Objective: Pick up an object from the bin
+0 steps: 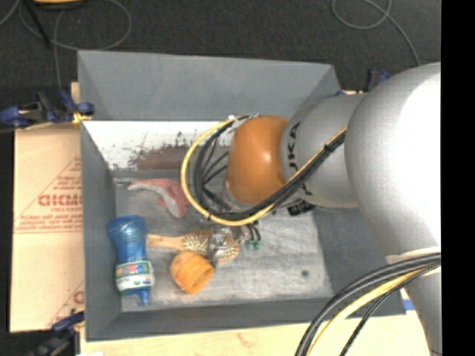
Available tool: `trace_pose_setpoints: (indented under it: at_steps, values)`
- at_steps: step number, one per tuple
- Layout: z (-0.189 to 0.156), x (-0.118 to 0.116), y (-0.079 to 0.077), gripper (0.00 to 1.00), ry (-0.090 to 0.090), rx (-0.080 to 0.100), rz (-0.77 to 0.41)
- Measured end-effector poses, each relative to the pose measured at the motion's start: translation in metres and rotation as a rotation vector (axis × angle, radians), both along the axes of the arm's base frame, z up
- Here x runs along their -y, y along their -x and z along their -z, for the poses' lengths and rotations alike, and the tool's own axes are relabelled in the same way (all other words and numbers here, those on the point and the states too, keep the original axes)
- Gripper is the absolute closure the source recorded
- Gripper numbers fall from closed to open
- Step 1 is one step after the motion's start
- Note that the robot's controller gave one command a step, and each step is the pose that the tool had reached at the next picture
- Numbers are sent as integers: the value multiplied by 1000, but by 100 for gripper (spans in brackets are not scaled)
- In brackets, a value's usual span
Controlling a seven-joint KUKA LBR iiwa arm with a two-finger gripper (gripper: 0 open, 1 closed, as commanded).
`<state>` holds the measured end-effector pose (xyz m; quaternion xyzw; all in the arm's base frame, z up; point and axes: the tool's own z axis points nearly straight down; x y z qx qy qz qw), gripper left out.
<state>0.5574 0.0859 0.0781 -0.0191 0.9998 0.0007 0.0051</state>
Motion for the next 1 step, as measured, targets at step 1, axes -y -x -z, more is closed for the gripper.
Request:
trace_pose_setpoints:
  at_steps: [1]
  values:
    - [0,0,0,100,0,0,0]
